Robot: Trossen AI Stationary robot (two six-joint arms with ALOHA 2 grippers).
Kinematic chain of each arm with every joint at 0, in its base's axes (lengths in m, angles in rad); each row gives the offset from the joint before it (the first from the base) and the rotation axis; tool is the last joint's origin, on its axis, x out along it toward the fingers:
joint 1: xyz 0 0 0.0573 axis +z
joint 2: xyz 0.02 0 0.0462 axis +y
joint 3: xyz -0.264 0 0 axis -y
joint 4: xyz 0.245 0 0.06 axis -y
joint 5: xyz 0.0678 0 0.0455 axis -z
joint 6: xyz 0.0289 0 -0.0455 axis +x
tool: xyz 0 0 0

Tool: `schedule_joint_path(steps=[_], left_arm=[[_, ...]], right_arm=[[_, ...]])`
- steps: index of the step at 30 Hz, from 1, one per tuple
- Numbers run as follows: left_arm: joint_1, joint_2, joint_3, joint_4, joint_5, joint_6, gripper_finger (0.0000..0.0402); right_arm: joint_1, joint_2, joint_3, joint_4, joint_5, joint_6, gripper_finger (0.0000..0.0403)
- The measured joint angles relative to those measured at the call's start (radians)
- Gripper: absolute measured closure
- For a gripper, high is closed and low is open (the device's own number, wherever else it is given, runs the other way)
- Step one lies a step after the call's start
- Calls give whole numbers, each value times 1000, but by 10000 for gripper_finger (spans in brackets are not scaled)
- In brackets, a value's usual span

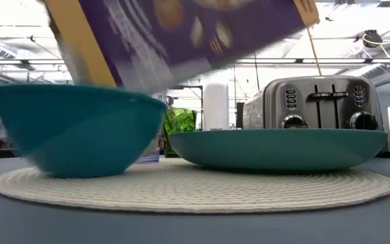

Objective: Arrange a breakfast setting
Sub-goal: Pour the cereal into the blue bowl from the cereal box

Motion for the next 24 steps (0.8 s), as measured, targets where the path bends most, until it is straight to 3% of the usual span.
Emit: schedule_joint_path(steps=[24], left_arm=[[0,1,0,0,0,-4,234]], right_arm=[[1,-8,2,-15,-5,27,195]])
